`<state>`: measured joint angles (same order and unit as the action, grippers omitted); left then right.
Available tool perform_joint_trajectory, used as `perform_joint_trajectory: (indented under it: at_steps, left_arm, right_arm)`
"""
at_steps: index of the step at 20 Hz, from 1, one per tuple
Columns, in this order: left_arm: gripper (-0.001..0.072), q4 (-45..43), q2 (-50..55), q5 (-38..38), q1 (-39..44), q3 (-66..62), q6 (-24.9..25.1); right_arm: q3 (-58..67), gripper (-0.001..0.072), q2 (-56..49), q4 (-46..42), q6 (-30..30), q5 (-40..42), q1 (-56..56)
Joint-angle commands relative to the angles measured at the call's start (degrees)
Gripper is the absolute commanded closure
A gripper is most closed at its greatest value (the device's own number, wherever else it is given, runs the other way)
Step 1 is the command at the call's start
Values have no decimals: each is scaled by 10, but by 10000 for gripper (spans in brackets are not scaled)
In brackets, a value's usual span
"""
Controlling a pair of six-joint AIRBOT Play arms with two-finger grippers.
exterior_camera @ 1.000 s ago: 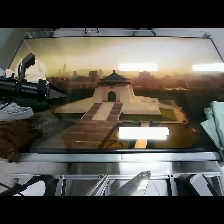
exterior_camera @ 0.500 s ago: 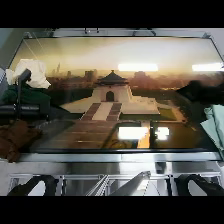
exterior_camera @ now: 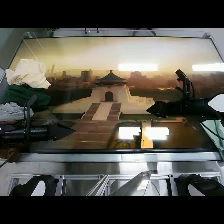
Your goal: Fold the shirts.
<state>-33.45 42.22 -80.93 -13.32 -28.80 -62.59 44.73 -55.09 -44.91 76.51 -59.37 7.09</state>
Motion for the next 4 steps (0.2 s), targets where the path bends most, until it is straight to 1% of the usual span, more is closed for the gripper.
perform_joint_trajectory:
  at_steps: [1, 4]
  left_arm:
    - [689, 0, -10, 1, 0, 11, -1]
    - [690, 0, -10, 1, 0, 11, -1]
  right_arm:
    - [-2, 692, 0, 6, 2, -11, 6]
    - [-2, 691, 0, 6, 2, -11, 6]
